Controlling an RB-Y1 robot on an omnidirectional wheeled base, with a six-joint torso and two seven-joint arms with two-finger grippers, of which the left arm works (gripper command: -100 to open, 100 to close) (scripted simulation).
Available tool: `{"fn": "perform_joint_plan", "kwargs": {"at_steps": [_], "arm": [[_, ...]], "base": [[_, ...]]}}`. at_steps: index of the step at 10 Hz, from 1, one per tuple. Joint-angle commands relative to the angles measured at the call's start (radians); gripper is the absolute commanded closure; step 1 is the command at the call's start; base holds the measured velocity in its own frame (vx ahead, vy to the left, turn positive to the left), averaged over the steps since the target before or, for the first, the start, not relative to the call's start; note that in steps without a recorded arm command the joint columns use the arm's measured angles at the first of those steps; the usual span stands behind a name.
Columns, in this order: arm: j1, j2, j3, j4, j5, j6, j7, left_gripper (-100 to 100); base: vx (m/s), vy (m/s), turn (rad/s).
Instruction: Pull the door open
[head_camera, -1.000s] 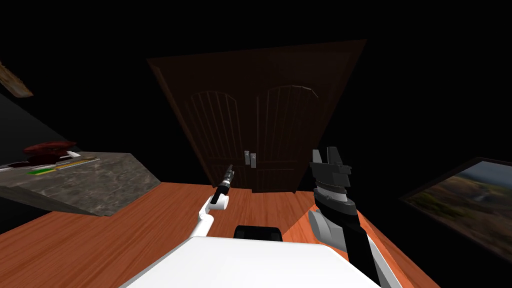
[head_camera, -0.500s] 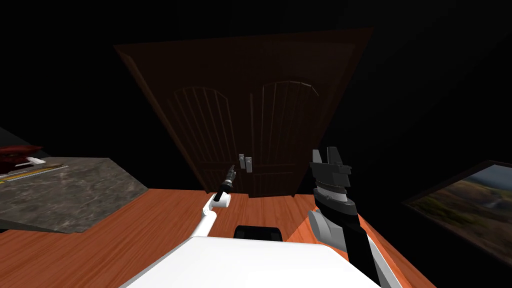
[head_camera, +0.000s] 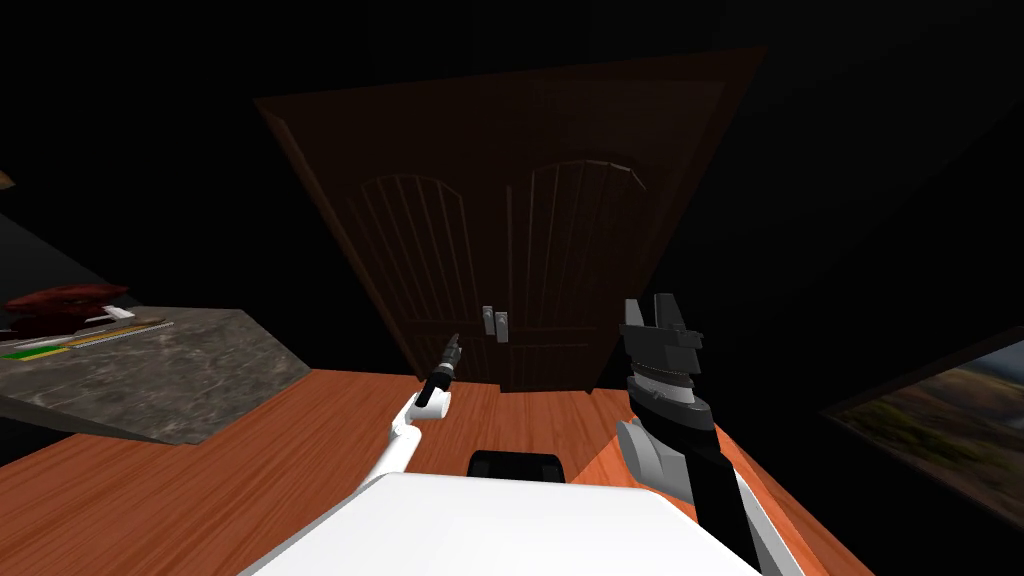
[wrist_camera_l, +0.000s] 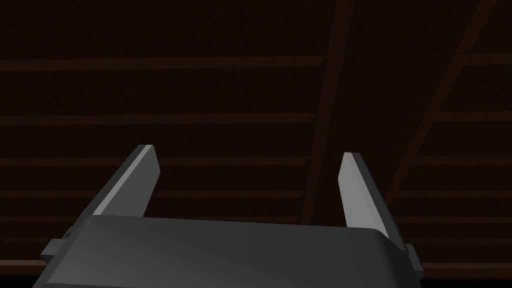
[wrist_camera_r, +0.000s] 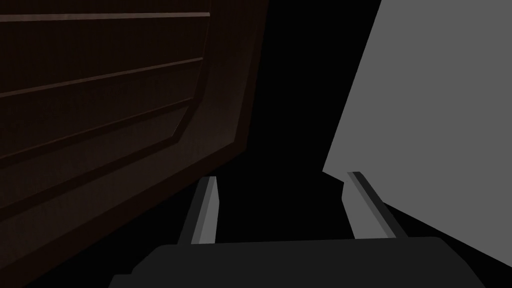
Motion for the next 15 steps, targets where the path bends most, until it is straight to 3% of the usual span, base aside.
{"fn": "perform_joint_plan", "kwargs": {"at_steps": [1, 7, 8, 10, 12, 15], "arm": [[0.030, 0.033, 0.032, 0.002, 0.009, 0.001, 0.007, -100], [0.048, 0.139, 0.120, 0.055, 0.044, -0.012, 0.044, -100], [0.044, 0.147, 0.124, 0.059, 0.048, -0.015, 0.050, -100], [0.032, 0.150, 0.118, 0.061, 0.051, -0.020, 0.058, -100], [0.017, 0.140, 0.103, 0.059, 0.051, -0.025, 0.064, -100], [-0.015, 0.104, 0.058, 0.047, 0.047, -0.031, 0.068, -100]], "base": [[-0.037, -0.003, 0.033], [0.045, -0.035, -0.037], [0.170, -0.003, -0.143], [0.185, 0.030, -0.127], [0.178, 0.000, -0.162], [0.195, -0.080, -0.197]]}}
